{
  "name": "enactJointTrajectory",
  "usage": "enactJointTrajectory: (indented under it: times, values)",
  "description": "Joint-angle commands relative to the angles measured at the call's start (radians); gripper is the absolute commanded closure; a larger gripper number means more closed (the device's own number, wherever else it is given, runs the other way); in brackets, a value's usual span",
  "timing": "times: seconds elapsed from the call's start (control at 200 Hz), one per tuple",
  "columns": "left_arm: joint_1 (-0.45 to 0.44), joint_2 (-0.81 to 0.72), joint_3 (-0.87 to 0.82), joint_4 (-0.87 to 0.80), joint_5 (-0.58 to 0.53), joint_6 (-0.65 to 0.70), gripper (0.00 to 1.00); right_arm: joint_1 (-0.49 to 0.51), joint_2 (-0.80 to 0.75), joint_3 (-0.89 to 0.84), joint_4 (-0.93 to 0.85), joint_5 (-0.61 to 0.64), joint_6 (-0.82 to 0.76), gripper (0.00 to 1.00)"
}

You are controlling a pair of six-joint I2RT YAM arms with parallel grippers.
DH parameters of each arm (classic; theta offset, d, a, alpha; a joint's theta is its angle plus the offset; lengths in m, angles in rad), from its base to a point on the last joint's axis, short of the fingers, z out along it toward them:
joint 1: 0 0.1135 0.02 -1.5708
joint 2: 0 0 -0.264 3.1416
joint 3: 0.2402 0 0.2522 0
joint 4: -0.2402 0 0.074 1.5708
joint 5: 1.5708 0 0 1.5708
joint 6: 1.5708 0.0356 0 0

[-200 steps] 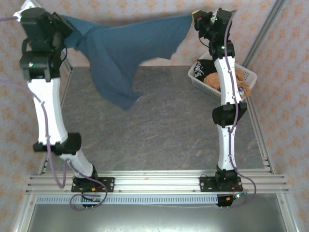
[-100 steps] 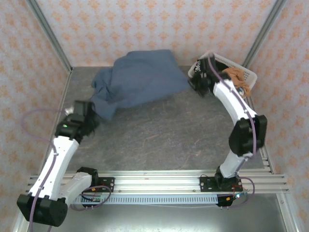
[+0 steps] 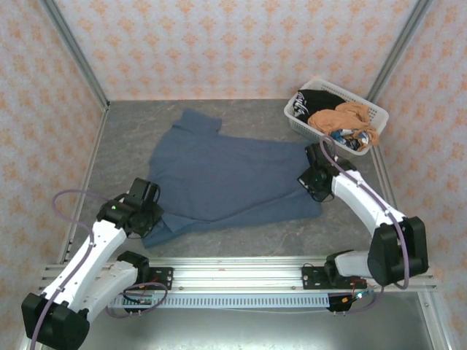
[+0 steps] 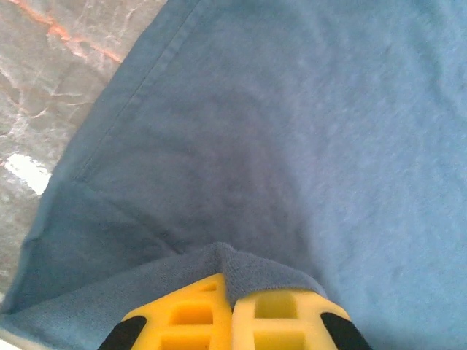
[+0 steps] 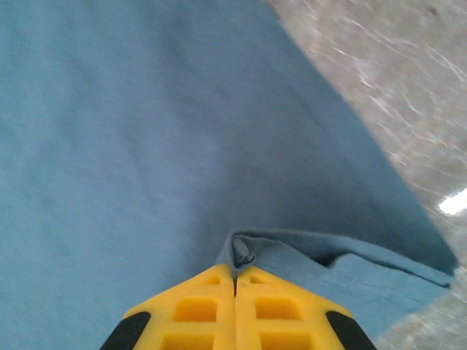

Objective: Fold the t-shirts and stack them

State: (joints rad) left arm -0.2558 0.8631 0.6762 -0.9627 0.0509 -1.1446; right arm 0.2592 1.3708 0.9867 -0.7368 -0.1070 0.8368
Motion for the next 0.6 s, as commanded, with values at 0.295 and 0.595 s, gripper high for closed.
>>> enactJointTrajectory:
  times: [0.295, 0.595]
  values:
    - [0.003, 0.222, 0.2, 0.065, -0.106, 0.051, 1.0, 0.002, 0.158, 0.237, 0.01, -0.093, -0.076, 1.0]
    - [0.003, 0.241, 0.195, -0.029, -0.076, 0.033, 1.0, 0.006, -0.009, 0.099, -0.108, -0.048, -0.064, 1.0]
